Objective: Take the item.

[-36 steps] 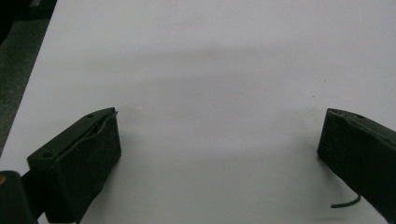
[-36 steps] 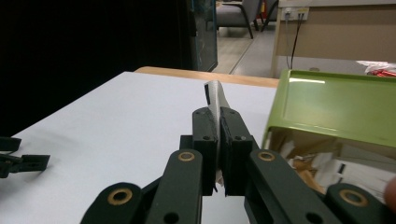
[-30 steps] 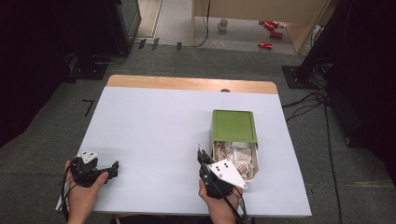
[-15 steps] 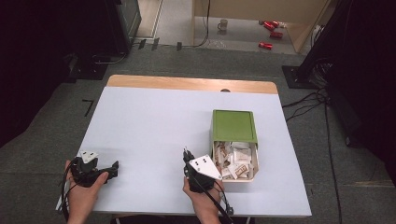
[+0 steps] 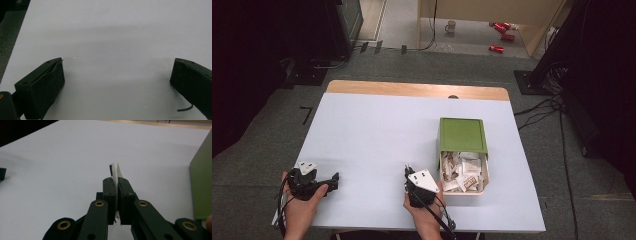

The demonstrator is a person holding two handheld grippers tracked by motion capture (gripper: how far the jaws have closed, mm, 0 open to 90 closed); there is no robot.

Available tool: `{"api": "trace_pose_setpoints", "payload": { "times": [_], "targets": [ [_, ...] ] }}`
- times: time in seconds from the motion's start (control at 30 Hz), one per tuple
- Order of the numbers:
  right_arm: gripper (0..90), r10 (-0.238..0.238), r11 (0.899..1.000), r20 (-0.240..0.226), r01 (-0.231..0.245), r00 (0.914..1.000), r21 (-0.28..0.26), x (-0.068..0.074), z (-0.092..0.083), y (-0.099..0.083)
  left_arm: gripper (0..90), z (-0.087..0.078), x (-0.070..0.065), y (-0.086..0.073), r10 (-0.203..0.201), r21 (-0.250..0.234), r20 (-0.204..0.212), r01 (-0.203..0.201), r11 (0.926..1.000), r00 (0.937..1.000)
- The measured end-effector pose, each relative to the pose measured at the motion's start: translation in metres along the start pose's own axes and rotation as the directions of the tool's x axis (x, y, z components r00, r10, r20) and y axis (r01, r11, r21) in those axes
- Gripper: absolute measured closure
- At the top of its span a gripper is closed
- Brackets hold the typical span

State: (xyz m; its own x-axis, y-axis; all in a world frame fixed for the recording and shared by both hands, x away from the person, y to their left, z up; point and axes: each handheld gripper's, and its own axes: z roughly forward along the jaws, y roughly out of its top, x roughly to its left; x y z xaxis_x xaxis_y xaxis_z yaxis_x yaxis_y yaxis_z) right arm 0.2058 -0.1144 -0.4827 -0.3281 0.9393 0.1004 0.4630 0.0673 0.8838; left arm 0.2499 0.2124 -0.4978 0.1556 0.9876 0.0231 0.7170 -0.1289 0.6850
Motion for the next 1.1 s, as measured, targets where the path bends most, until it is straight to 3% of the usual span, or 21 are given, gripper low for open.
{"api": "trace_pose_setpoints", "payload": {
  "times": [0.27, 0.43, 0.73, 1.1],
  "targets": [
    [82.4, -0.009, 1.000, -0.041, 0.009, 0.9991, 0.005, 0.001, 0.003, -0.006, 0.0, 0.000, 0.000, 0.000, 0.000, 0.000, 0.000, 0.000, 1.0000, 1.0000],
    [69.9, -0.002, 1.000, -0.089, 0.001, 0.9960, -0.008, 0.002, 0.002, -0.007, 0.0, 0.000, 0.000, 0.000, 0.000, 0.000, 0.000, 0.000, 1.0000, 1.0000],
    [53.4, 0.003, 1.000, -0.101, -0.005, 0.9948, -0.023, 0.004, -0.003, -0.004, 0.0, 0.000, 0.000, 0.000, 0.000, 0.000, 0.000, 0.000, 1.0000, 1.0000],
    [49.3, 0.000, 0.998, -0.123, -0.006, 0.9923, -0.056, 0.004, -0.015, 0.004, 0.0, 0.000, 0.000, 0.000, 0.000, 0.000, 0.000, 0.000, 1.0000, 1.0000]
  ]
}}
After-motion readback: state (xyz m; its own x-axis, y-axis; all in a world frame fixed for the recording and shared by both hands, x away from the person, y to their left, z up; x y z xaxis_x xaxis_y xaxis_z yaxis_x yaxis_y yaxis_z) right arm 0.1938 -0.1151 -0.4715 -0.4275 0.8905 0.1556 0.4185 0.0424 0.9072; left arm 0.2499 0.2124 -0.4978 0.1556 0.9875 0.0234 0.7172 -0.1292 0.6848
